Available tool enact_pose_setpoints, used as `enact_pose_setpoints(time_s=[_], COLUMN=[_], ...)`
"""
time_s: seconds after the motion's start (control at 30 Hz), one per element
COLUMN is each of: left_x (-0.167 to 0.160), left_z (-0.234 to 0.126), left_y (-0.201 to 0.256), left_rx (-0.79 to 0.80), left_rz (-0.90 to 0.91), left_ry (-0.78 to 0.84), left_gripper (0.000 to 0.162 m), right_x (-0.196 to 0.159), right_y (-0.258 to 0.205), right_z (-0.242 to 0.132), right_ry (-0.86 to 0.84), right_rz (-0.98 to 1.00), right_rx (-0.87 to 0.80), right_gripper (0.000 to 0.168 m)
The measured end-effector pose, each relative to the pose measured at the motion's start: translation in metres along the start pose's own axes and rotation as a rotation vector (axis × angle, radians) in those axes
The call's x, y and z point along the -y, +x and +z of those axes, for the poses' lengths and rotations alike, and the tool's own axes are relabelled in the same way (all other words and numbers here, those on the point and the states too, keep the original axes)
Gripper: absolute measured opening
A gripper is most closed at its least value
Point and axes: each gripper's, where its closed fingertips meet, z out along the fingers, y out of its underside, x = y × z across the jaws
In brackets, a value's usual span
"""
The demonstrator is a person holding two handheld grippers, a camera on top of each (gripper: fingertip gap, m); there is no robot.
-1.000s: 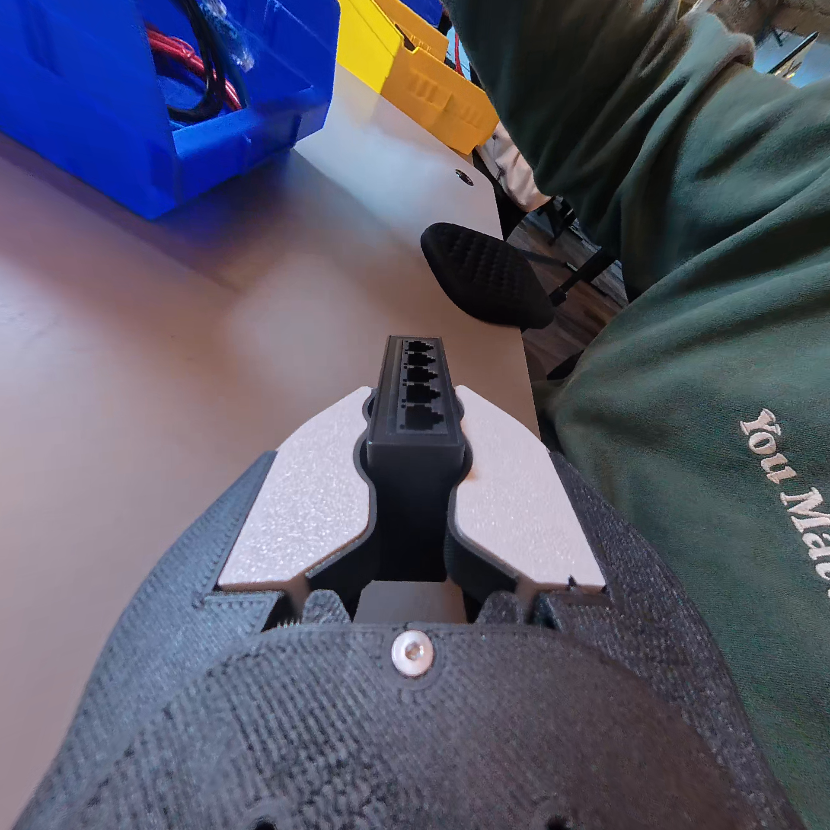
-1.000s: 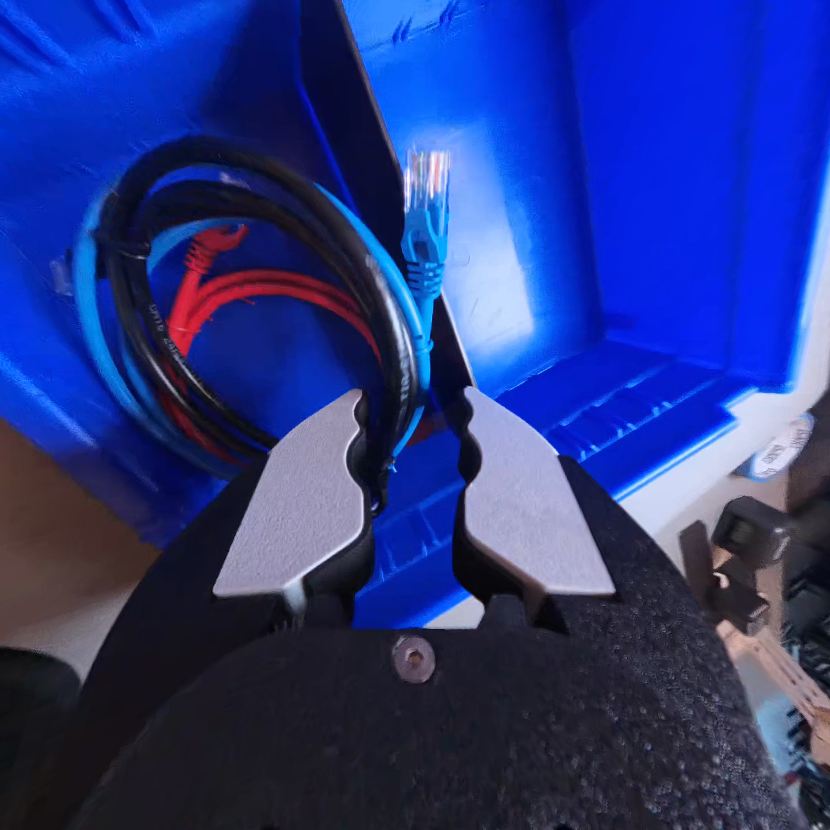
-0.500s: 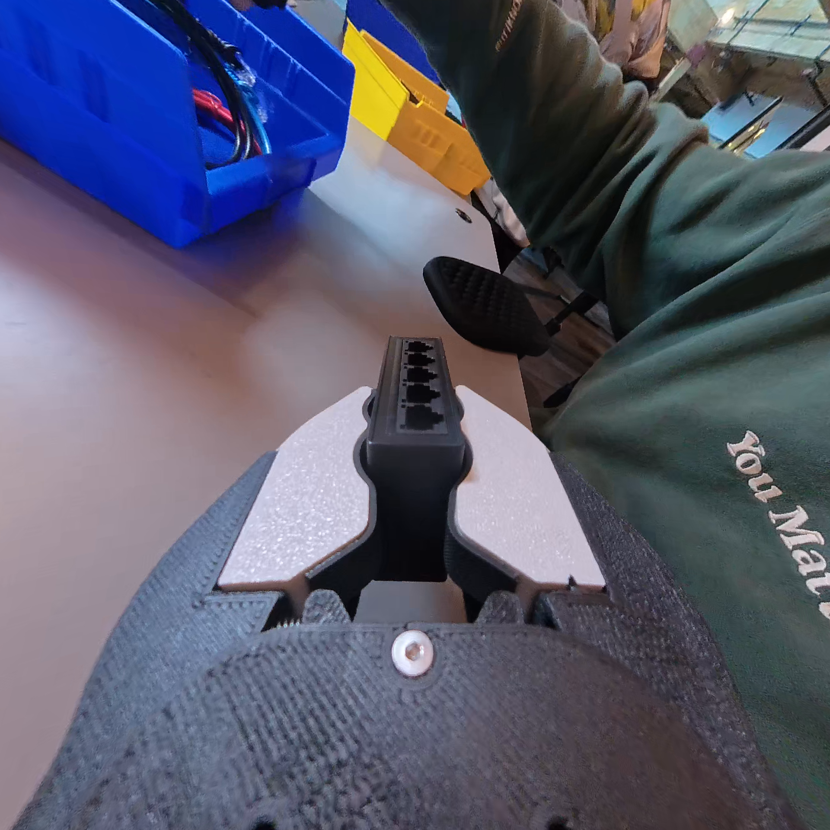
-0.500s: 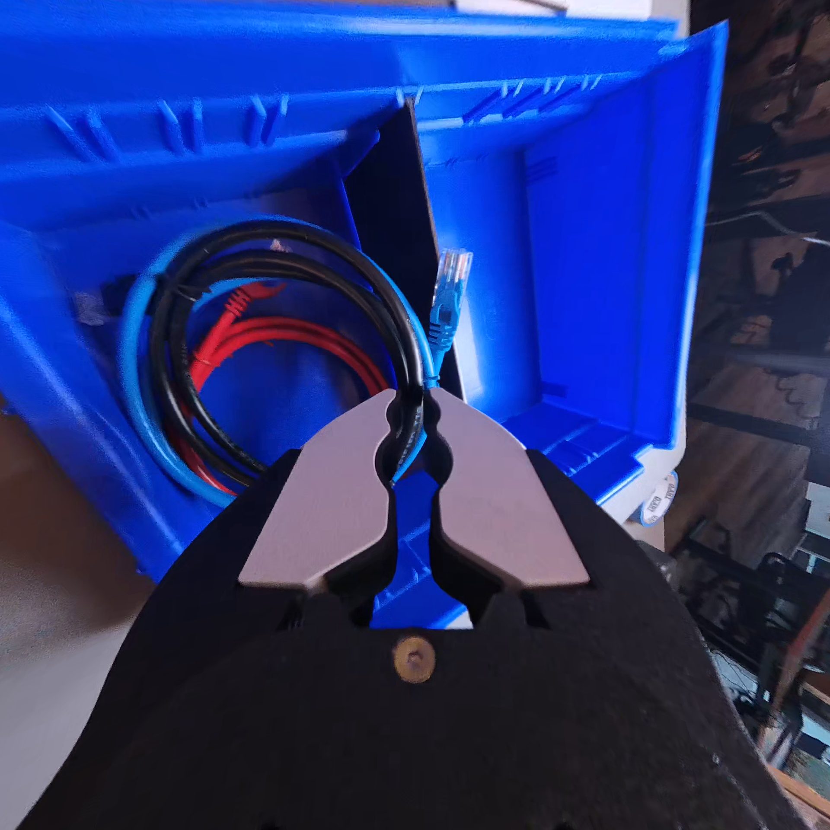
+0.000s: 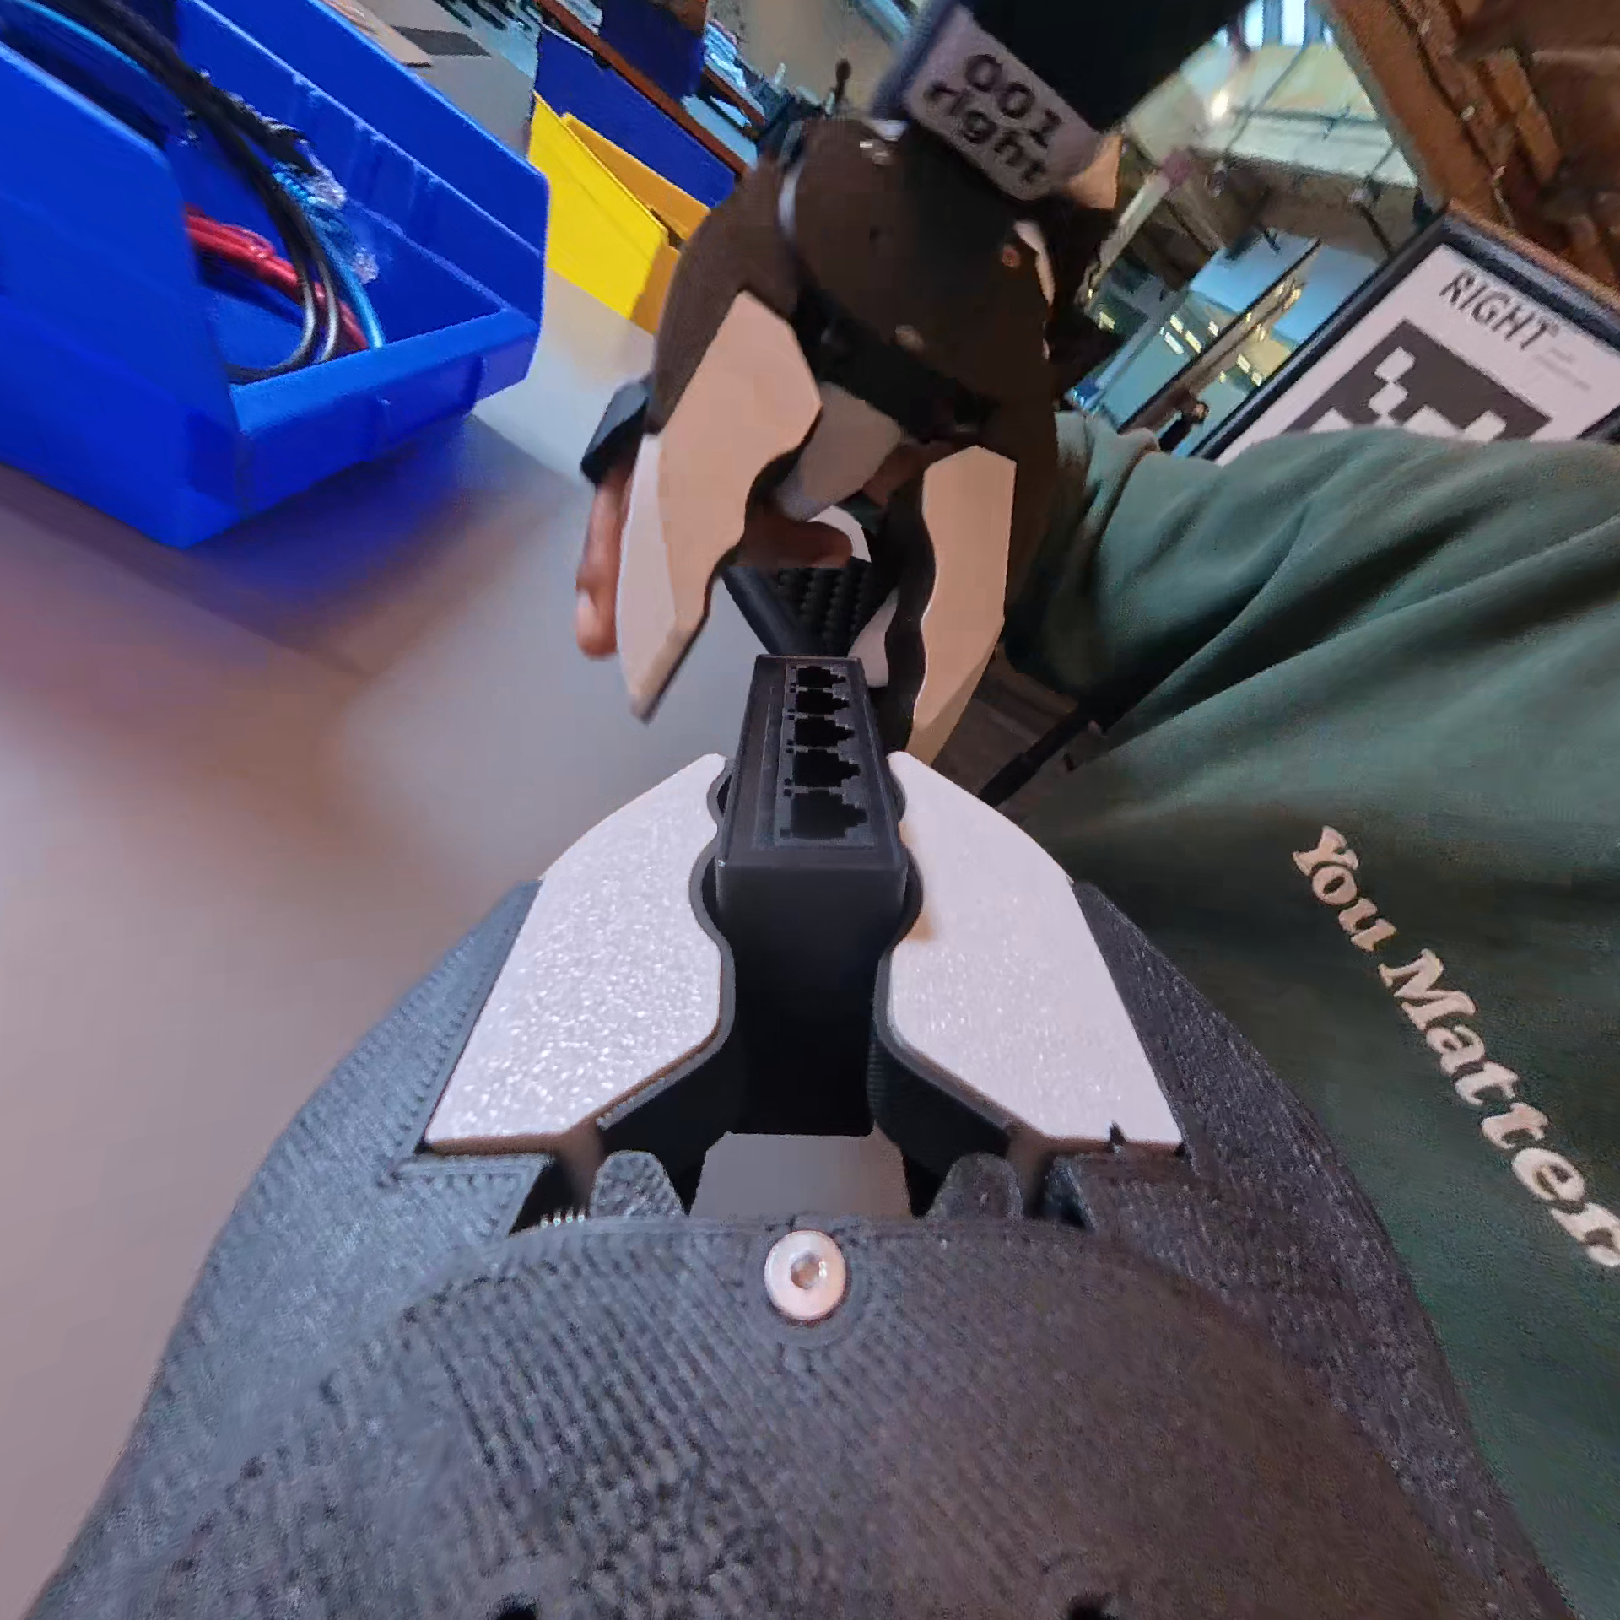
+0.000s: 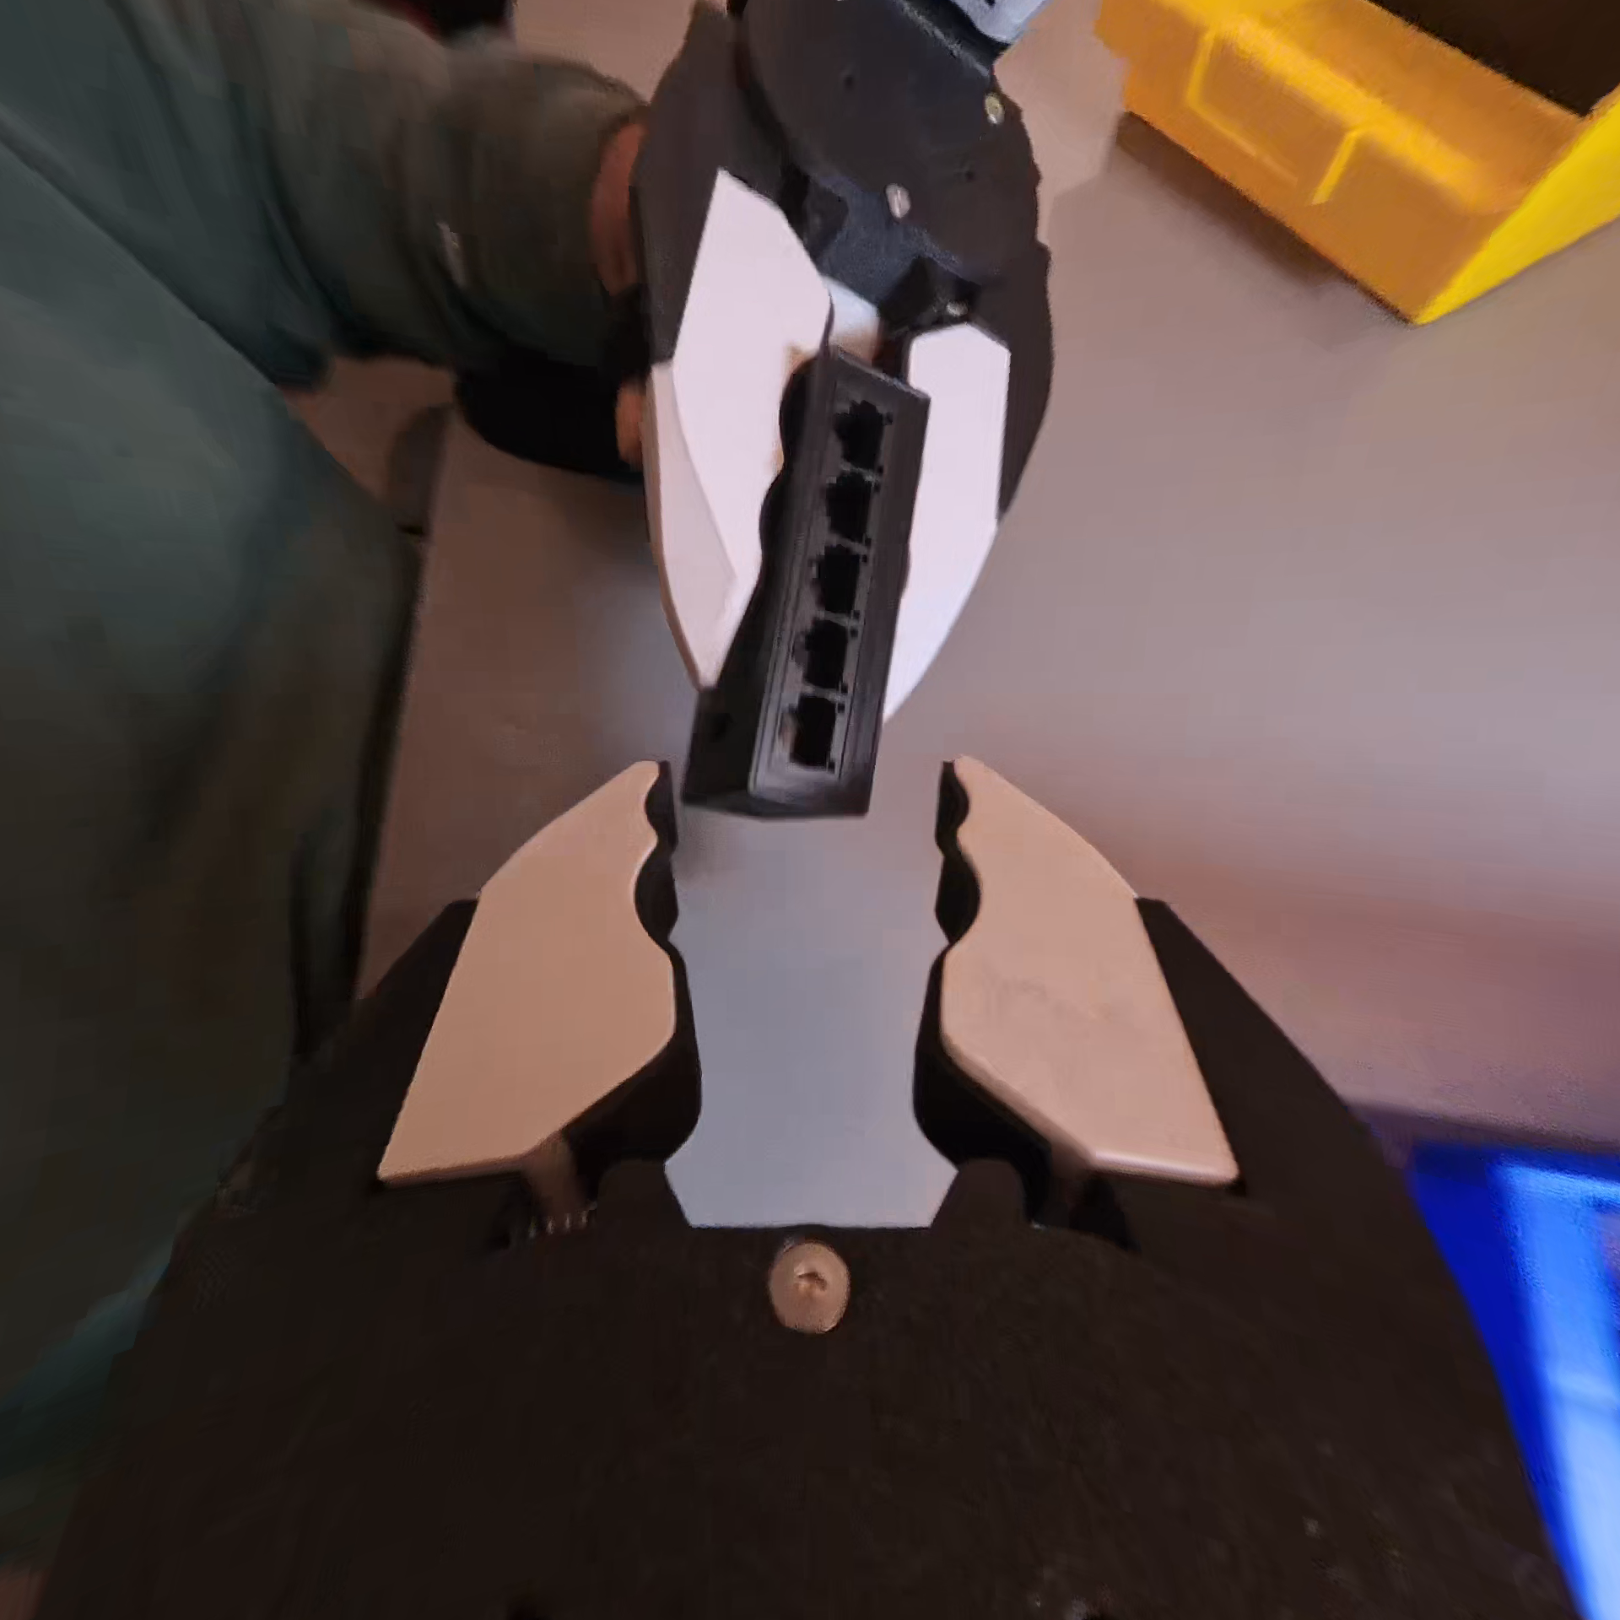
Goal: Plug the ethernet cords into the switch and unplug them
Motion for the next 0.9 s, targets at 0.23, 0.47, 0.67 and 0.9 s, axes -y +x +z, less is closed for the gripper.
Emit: enact_pose_setpoints(time_s=[0.23, 0.47, 0.67, 0.9], left_x=[0.021, 0.058, 0.057, -0.023], left_z=[-0.009, -0.014, -0.021, -0.015], left_y=[0.005, 0.006, -0.003, 0.007], left_rx=[0.037, -0.014, 0.054, -0.153], left_rz=[0.12, 0.048, 0.096, -0.118], left_ry=[0.121, 0.376, 0.309, -0.241], left_gripper=[0.034, 0.044, 0.028, 0.028], right_x=[0.024, 0.066, 0.048, 0.015], right_y=[0.001, 0.029, 0.022, 0.011], right_z=[-0.012, -0.067, -0.026, -0.029], right_ry=[0.283, 0.857, 0.71, 0.086], right_rz=[0.213, 0.312, 0.284, -0.182], right_rx=[0.104, -0.036, -0.058, -0.061], right_gripper=[0.027, 0.027, 0.028, 0.06])
